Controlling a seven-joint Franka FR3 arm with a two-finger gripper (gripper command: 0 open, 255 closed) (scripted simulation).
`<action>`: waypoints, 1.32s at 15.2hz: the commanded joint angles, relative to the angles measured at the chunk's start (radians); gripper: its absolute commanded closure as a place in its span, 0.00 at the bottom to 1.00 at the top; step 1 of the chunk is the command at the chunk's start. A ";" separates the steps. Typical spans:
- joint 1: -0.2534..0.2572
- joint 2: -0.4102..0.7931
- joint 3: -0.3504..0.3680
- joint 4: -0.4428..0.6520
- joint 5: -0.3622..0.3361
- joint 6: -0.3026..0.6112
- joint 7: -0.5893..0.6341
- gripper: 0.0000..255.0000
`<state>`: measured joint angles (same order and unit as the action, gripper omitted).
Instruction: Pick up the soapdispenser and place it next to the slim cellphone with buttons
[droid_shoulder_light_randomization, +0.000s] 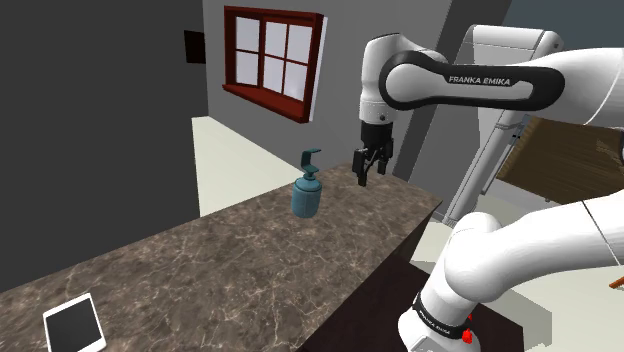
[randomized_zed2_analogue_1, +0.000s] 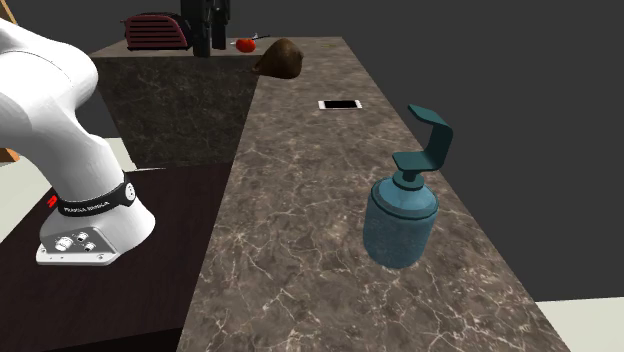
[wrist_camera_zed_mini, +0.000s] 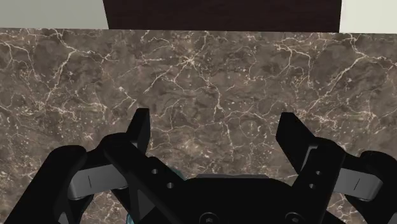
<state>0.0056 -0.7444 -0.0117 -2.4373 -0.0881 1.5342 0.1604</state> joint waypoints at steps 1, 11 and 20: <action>0.000 0.000 0.000 0.000 0.000 0.000 0.000 0.00; -0.030 0.193 -0.133 -0.044 -0.059 0.437 -0.123 0.00; -0.016 0.458 -0.254 0.046 0.000 0.787 -0.273 0.00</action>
<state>-0.0153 -0.3256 -0.2524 -2.4191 -0.1035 2.2858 -0.0907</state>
